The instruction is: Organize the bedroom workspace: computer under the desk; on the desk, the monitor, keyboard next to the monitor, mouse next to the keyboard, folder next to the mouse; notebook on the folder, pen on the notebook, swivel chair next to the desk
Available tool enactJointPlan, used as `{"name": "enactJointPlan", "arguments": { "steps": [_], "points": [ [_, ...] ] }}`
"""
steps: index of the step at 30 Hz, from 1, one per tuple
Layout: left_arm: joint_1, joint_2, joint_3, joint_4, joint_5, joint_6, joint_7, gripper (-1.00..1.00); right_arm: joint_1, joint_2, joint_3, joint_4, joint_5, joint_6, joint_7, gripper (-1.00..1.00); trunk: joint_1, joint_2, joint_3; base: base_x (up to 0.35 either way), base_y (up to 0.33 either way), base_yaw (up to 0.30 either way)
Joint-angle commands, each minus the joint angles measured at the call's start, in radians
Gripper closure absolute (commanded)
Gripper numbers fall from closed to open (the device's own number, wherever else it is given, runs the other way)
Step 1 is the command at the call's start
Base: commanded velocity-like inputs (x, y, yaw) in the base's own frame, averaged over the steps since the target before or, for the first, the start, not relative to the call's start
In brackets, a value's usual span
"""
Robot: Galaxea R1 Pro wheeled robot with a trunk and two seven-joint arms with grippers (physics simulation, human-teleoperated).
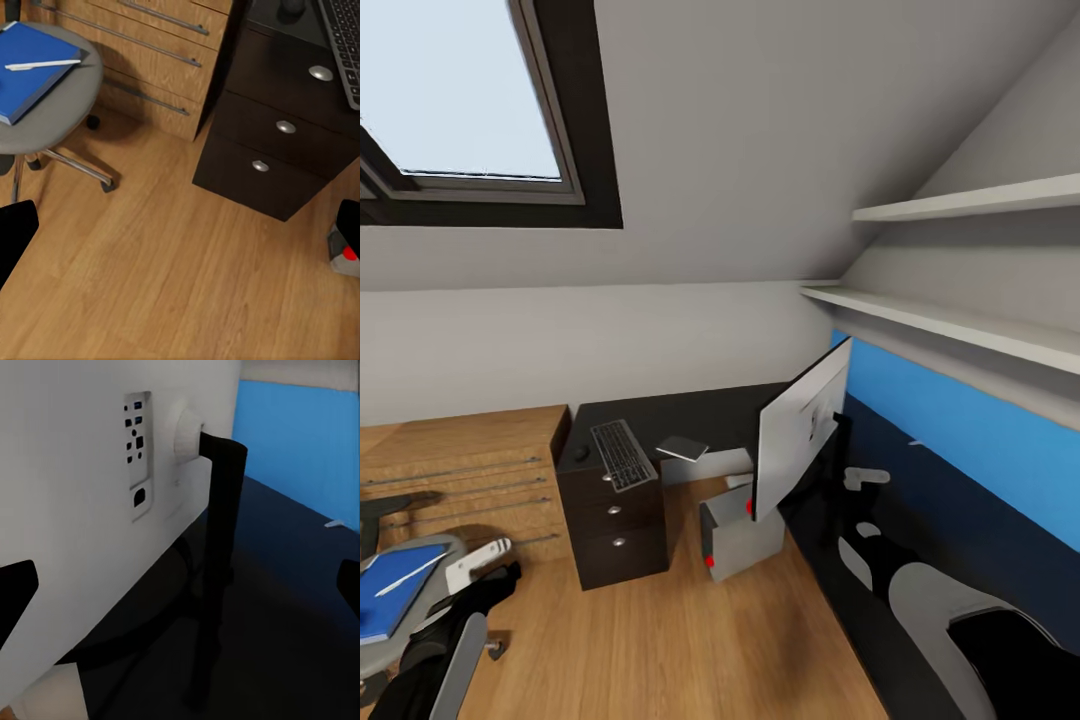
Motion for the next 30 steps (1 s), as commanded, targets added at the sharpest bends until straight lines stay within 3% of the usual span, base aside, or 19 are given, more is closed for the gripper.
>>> {"name": "enactJointPlan", "arguments": {
  "steps": [1,10,20,30],
  "points": [
    [0.000,0.001,-0.002,-0.001,0.010,0.003,0.007,-1.00,0.000,-0.005,0.008,0.001,-0.009,0.001,-0.003,-1.00,0.000,-0.001,0.000,0.034,0.128,0.000],
    [-0.001,0.000,-0.004,-0.002,0.010,0.001,0.007,-1.00,0.000,-0.044,0.004,0.001,-0.016,0.122,-0.002,-1.00,0.000,-0.001,0.000,0.052,0.213,0.000],
    [-0.002,-0.002,-0.008,-0.003,0.010,0.002,0.007,-1.00,-0.002,-0.082,-0.002,-0.001,-0.033,0.211,-0.002,-1.00,0.000,-0.001,0.000,0.017,0.050,0.000],
    [-0.002,-0.006,-0.078,-0.008,0.009,0.001,0.009,-1.00,-0.003,-0.098,-0.004,-0.009,-0.067,0.341,-0.002,-1.00,0.000,-0.001,0.000,0.008,0.005,0.000]
  ]
}}
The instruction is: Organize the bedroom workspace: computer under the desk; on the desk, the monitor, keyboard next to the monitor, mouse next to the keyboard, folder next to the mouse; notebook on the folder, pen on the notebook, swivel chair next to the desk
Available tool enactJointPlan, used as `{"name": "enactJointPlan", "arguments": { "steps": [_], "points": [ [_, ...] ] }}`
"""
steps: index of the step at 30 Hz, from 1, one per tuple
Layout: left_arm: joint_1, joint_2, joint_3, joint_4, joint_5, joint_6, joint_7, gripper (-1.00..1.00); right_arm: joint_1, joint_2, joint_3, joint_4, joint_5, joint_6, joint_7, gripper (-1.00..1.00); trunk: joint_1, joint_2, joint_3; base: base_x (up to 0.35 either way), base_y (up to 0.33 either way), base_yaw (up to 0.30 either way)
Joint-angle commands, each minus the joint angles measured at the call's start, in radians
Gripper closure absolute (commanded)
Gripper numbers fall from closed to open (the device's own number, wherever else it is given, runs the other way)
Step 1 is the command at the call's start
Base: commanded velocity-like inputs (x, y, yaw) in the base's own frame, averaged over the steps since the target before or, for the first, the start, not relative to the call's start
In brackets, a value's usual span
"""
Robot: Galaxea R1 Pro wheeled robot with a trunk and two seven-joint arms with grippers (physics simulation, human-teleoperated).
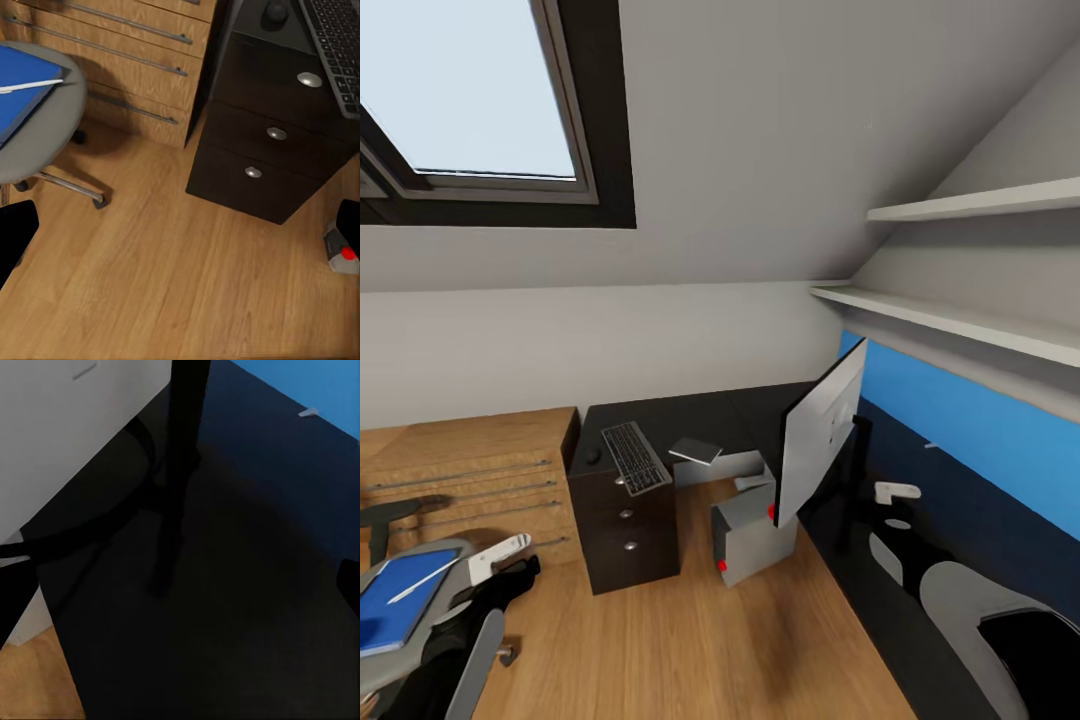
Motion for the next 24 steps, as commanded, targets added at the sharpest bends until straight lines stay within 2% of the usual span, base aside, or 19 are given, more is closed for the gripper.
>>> {"name": "enactJointPlan", "arguments": {
  "steps": [1,4,11,12,16,24],
  "points": [
    [0.000,0.000,-0.004,-0.001,0.011,0.003,0.007,-1.00,0.000,-0.001,0.009,0.000,-0.011,0.000,-0.003,-1.00,0.001,-0.001,0.000,0.122,-0.005,0.000],
    [0.000,0.001,-0.007,-0.001,0.011,0.003,0.007,-1.00,-0.001,-0.006,0.009,-0.001,-0.013,0.002,-0.003,-1.00,0.001,-0.001,0.000,0.158,-0.030,0.000],
    [0.000,0.001,-0.010,0.000,0.012,0.007,0.007,-1.00,-0.001,-0.010,0.009,-0.021,-0.016,-0.056,0.000,-1.00,0.001,-0.001,0.000,0.033,-0.012,0.000],
    [0.000,0.000,-0.020,0.000,0.012,0.008,0.007,-1.00,-0.001,-0.009,0.010,-0.023,-0.016,-0.063,0.001,-1.00,0.001,-0.001,0.000,0.002,-0.001,0.000],
    [0.000,0.000,-0.047,0.000,0.012,0.010,0.007,-1.00,-0.001,-0.004,0.013,-0.024,-0.015,-0.070,0.001,-1.00,0.001,-0.001,0.000,0.001,0.000,0.000],
    [0.000,0.000,-0.050,0.000,0.013,0.012,0.007,-1.00,-0.001,-0.004,0.012,-0.024,-0.015,-0.071,0.001,-1.00,0.001,-0.001,0.000,0.000,0.000,0.000]
  ]
}}
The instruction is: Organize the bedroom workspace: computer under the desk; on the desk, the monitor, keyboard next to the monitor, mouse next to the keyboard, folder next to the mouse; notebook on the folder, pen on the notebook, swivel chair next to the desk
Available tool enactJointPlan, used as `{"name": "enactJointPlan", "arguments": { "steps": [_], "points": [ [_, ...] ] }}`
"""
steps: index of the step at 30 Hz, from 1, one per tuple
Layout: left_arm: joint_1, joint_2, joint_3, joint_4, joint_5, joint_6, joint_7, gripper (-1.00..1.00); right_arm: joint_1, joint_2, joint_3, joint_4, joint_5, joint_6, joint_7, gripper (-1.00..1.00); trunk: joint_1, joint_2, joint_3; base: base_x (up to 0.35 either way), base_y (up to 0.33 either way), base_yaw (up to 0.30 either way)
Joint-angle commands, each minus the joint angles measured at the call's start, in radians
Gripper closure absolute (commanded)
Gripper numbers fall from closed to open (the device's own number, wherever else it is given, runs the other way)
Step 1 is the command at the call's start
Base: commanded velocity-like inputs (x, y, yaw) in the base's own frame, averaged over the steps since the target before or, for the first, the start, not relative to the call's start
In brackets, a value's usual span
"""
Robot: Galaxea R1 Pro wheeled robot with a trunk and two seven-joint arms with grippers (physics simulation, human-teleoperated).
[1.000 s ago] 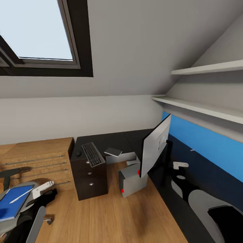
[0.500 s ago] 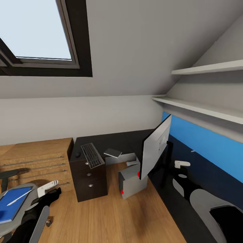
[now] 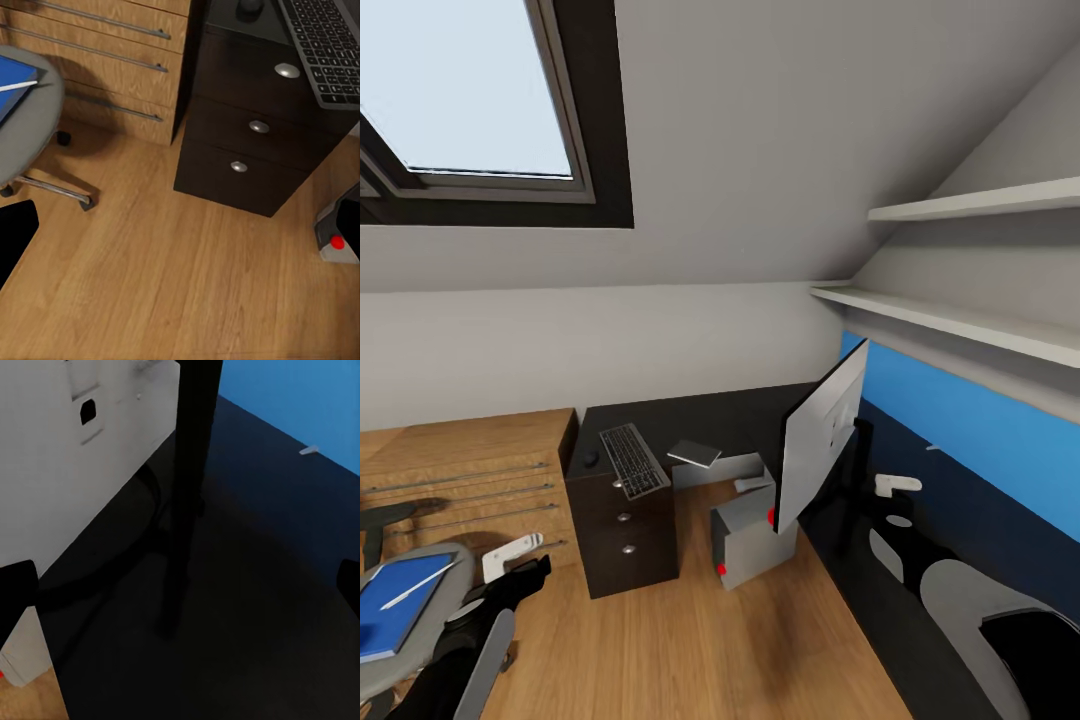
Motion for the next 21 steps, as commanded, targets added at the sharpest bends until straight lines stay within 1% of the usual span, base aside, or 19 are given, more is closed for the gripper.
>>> {"name": "enactJointPlan", "arguments": {
  "steps": [1,4,10,13,21],
  "points": [
    [0.000,0.000,-0.001,-0.001,0.011,0.003,0.007,-1.00,0.000,0.000,0.008,0.000,-0.010,-0.003,-0.003,-1.00,0.000,-0.001,0.000,0.000,0.000,0.000],
    [0.000,0.000,-0.002,0.001,0.010,0.002,0.007,-1.00,0.000,0.000,0.008,0.000,-0.008,-0.003,-0.005,-1.00,0.000,-0.001,0.000,0.065,0.000,0.000],
    [0.000,0.000,-0.002,0.002,0.010,0.002,0.007,-1.00,0.000,-0.004,0.008,0.001,-0.008,-0.002,-0.007,-1.00,0.000,-0.001,0.000,0.226,-0.008,0.000],
    [0.000,0.000,-0.003,0.002,0.010,0.002,0.007,-1.00,0.000,-0.006,0.007,0.002,-0.008,-0.002,-0.007,-1.00,0.000,-0.001,0.000,0.141,-0.041,0.000],
    [0.000,0.002,-0.001,0.002,0.012,0.003,0.007,-1.00,0.000,-0.010,0.007,0.005,-0.007,0.002,-0.008,-1.00,0.000,-0.001,0.000,0.030,-0.009,0.000]
  ]
}}
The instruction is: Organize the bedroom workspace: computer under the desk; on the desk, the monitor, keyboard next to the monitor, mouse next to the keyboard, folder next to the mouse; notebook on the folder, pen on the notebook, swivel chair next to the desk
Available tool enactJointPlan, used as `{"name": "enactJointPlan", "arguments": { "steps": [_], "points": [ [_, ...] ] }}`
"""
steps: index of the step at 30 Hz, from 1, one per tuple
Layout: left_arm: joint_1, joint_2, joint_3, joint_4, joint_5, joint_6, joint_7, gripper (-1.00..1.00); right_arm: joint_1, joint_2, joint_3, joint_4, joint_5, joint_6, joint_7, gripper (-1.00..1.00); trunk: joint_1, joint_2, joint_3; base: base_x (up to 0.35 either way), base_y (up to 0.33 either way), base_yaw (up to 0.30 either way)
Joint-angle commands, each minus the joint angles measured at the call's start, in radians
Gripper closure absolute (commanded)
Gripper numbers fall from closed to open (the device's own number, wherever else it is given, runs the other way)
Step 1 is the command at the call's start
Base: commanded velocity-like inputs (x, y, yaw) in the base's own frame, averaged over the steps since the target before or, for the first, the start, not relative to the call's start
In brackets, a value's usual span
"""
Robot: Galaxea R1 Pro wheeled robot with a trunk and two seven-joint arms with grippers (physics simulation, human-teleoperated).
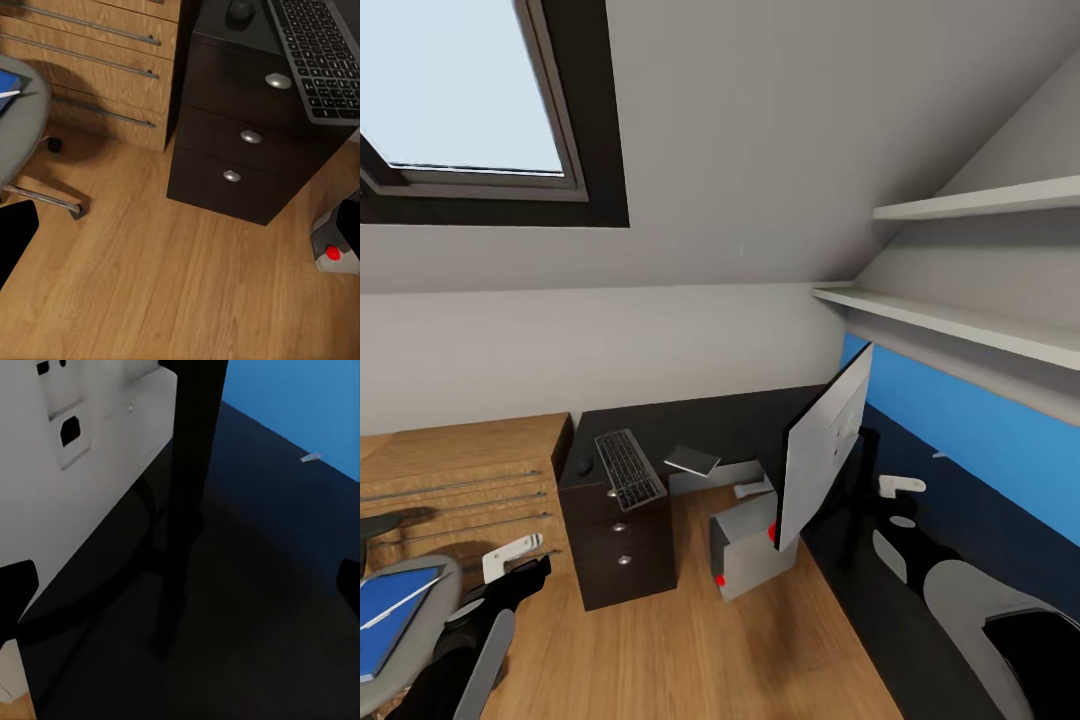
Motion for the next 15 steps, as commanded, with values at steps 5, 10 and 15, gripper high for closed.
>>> {"name": "enactJointPlan", "arguments": {
  "steps": [5,10,15],
  "points": [
    [0.000,0.000,-0.001,-0.004,0.010,0.003,0.008,-1.00,-0.001,-0.001,0.009,0.001,-0.010,-0.004,-0.003,-1.00,0.000,-0.001,0.000,0.004,-0.001,0.000],
    [0.000,0.000,-0.001,-0.005,0.010,0.003,0.009,-1.00,0.000,-0.001,0.009,0.001,-0.010,-0.006,-0.019,-1.00,0.000,-0.001,0.000,0.001,0.000,0.000],
    [0.000,0.000,-0.001,-0.006,0.010,0.003,0.009,-1.00,0.000,-0.001,0.010,0.001,-0.009,-0.008,-0.054,-1.00,0.000,-0.001,0.000,0.000,0.000,0.000]
  ]
}}
